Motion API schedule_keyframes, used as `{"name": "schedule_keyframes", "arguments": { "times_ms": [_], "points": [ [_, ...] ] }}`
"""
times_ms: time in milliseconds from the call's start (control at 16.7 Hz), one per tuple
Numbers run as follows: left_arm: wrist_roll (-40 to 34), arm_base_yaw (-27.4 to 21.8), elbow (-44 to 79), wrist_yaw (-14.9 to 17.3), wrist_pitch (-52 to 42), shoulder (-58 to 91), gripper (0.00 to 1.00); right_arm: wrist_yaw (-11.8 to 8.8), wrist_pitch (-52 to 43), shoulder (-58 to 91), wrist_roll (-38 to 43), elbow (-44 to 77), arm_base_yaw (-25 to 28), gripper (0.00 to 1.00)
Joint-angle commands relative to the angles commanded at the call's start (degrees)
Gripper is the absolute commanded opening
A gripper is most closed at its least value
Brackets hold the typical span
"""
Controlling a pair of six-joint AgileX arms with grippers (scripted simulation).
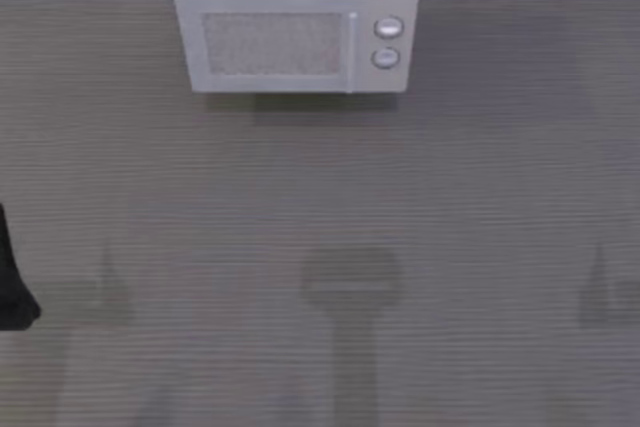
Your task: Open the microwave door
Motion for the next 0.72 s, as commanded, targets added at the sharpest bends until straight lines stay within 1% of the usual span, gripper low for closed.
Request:
{"name": "schedule_keyframes", "arguments": {
  "times_ms": [180, 360, 540, 720],
  "points": [
    [-0.1, -0.1, 0.5, -0.1, -0.3, 0.5, 1.00, 0.0, 0.0, 0.0, 0.0, 0.0, 0.0, 1.00],
    [-0.8, -1.2, 5.4, -0.6, -3.0, 5.0, 1.00, 0.0, 0.0, 0.0, 0.0, 0.0, 0.0, 1.00],
    [-2.4, -3.5, 15.1, -1.5, -8.1, 13.7, 1.00, 0.0, 0.0, 0.0, 0.0, 0.0, 0.0, 1.00],
    [-4.8, -6.9, 28.7, -2.7, -15.1, 25.5, 1.00, 0.0, 0.0, 0.0, 0.0, 0.0, 0.0, 1.00]
  ]
}}
